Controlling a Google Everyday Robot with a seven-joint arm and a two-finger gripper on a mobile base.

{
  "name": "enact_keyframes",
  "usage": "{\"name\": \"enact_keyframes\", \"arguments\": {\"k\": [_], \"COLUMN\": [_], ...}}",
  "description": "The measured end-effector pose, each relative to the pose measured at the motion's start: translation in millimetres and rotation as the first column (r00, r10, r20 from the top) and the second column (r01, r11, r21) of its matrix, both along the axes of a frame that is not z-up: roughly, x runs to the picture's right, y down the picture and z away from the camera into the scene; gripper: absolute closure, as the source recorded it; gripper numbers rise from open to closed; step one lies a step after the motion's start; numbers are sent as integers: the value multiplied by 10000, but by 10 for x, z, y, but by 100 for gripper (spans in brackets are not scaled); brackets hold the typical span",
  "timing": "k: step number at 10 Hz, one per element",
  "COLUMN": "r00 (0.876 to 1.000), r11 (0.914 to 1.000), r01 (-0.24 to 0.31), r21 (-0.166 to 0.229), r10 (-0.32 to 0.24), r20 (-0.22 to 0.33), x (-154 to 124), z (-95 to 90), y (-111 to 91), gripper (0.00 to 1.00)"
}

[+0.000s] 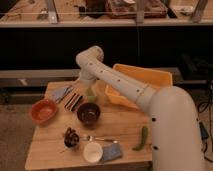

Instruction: Place eraser in paper cup

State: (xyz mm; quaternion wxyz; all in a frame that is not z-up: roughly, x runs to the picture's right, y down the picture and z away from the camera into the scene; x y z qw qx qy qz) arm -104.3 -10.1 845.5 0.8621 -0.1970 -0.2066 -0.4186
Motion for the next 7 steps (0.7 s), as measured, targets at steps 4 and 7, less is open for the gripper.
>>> {"name": "enact_keyframes", "arguments": {"k": [4,7], "r00": [9976,9845], "r11": [9998,9972], "r01": [197,752], "r21": [-45,42], "r10": [-193,-749], "r20": [671,1586], "x": [-112,-534], "z": [27,26], "y": [22,78], "gripper": [20,20]}}
